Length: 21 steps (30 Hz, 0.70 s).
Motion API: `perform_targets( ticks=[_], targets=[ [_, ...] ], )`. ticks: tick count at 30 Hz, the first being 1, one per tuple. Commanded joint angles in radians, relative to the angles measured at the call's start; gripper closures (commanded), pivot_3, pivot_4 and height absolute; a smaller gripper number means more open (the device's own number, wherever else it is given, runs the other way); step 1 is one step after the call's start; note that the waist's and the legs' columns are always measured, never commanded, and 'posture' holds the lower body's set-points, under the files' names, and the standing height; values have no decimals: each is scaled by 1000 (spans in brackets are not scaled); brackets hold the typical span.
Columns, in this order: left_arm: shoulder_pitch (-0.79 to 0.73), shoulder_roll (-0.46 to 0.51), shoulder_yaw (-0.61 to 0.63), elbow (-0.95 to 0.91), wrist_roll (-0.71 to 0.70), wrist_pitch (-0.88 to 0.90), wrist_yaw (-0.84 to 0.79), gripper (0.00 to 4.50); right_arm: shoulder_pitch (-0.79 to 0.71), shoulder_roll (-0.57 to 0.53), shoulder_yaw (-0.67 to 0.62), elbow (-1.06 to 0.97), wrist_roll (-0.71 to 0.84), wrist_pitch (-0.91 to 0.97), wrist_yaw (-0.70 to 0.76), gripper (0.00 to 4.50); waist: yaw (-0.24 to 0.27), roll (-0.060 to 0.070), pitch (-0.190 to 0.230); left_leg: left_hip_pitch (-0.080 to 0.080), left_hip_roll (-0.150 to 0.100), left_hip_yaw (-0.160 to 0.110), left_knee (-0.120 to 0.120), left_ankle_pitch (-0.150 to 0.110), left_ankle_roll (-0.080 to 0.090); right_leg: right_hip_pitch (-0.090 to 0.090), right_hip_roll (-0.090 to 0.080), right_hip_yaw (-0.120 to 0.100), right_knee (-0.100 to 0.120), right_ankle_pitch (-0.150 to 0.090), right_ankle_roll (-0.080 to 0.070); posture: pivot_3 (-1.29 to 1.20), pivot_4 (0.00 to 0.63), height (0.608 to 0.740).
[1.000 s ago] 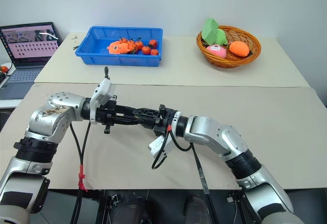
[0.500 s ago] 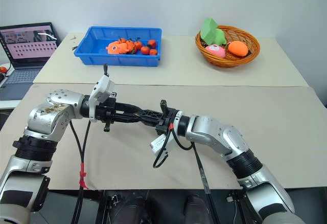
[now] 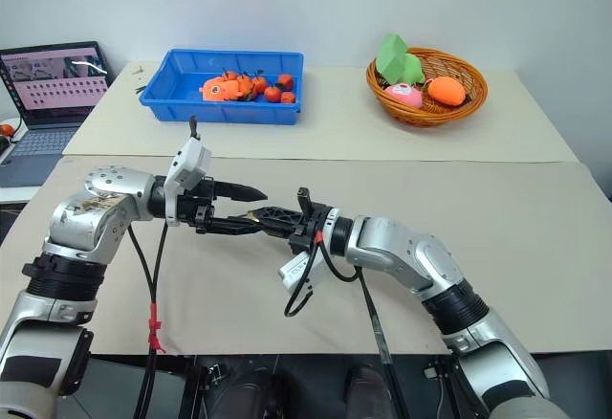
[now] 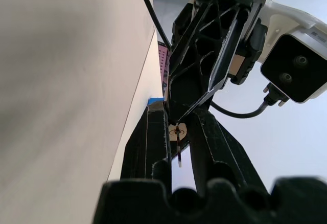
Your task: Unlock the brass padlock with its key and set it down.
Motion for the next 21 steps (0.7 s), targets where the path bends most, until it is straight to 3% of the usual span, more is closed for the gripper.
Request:
perform_targets(
  ticks=[1, 6, 9, 18, 21],
  targets=[
    [-13, 0, -8, -10, 3, -1, -8, 267, -26, 13, -36, -52, 39, 8, -20, 4343, 0, 0, 0, 0, 0, 0, 0, 0, 0, 0, 0, 0, 0, 0, 0, 0, 150, 692],
    [-26, 26, 34, -27, -75, 110, -30, 267, -26, 11, -39, -43, 35, 9, -25, 4343, 0, 0, 0, 0, 0, 0, 0, 0, 0, 0, 0, 0, 0, 0, 0, 0, 150, 692],
    [-53, 62, 75, -15, -178, 285, -51, 267, -28, 9, -44, -37, 35, 12, -28, 4343, -3, 0, 0, 0, 0, 0, 0, 0, 0, 0, 0, 0, 0, 0, 0, 0, 150, 692],
    [-118, 135, 152, 198, -273, 543, -60, 267, -41, 0, -69, -23, 35, 30, -40, 4343, -19, 0, 0, 0, 0, -1, 0, 0, 0, 0, 0, 0, 1, 0, 1, 0, 150, 692],
    [-89, 153, 134, 238, -270, 575, -80, 937, -45, 0, -78, -26, 37, 37, -40, 4343, -21, 0, 0, 0, 0, -1, 0, 0, 0, 0, 0, 0, 1, 0, 0, 0, 150, 692]
  ],
)
